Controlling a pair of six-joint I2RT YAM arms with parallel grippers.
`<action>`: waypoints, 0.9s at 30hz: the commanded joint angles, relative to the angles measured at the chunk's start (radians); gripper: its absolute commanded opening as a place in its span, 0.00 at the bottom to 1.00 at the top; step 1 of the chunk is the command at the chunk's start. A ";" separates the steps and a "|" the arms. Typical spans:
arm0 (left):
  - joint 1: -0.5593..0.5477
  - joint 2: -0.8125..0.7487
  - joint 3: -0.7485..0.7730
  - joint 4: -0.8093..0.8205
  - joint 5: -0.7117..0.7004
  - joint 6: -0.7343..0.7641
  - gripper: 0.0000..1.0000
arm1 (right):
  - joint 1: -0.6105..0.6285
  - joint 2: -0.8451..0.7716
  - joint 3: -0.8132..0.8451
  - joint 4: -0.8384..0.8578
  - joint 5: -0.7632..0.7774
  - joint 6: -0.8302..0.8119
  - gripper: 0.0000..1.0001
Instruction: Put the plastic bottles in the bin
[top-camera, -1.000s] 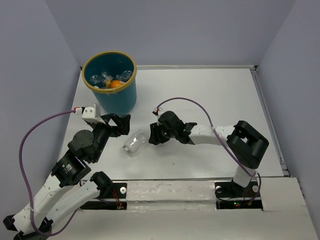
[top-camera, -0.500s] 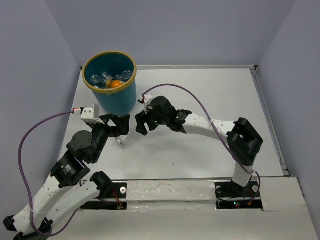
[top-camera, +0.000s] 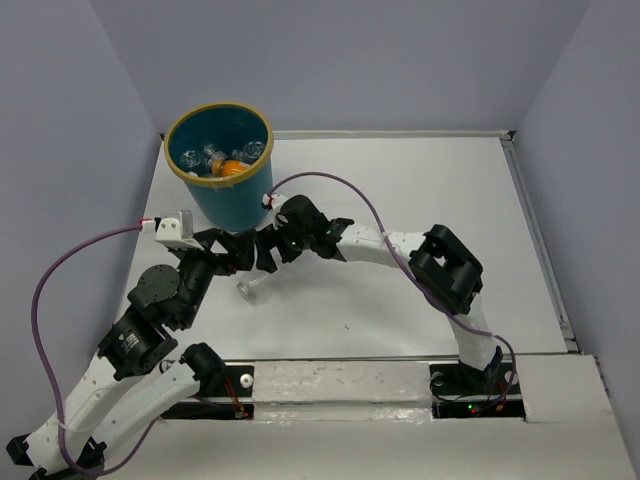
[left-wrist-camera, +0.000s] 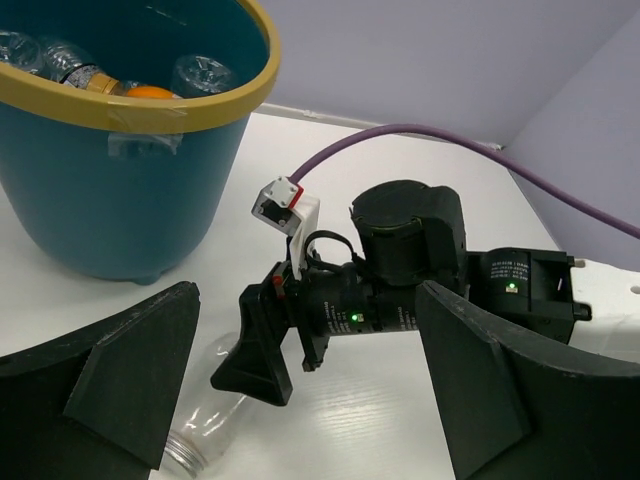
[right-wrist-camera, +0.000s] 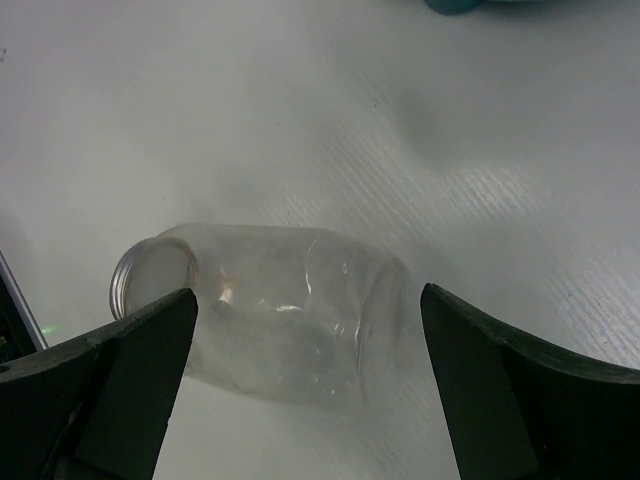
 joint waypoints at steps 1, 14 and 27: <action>0.005 -0.001 -0.007 0.035 -0.009 0.009 0.99 | 0.006 0.009 0.051 -0.008 -0.050 0.036 0.99; 0.006 0.007 -0.008 0.034 -0.006 0.002 0.99 | 0.006 -0.012 -0.064 -0.032 0.021 0.056 0.96; 0.008 0.010 -0.005 0.034 0.011 -0.006 0.99 | 0.087 -0.305 -0.147 -0.060 0.342 -0.006 1.00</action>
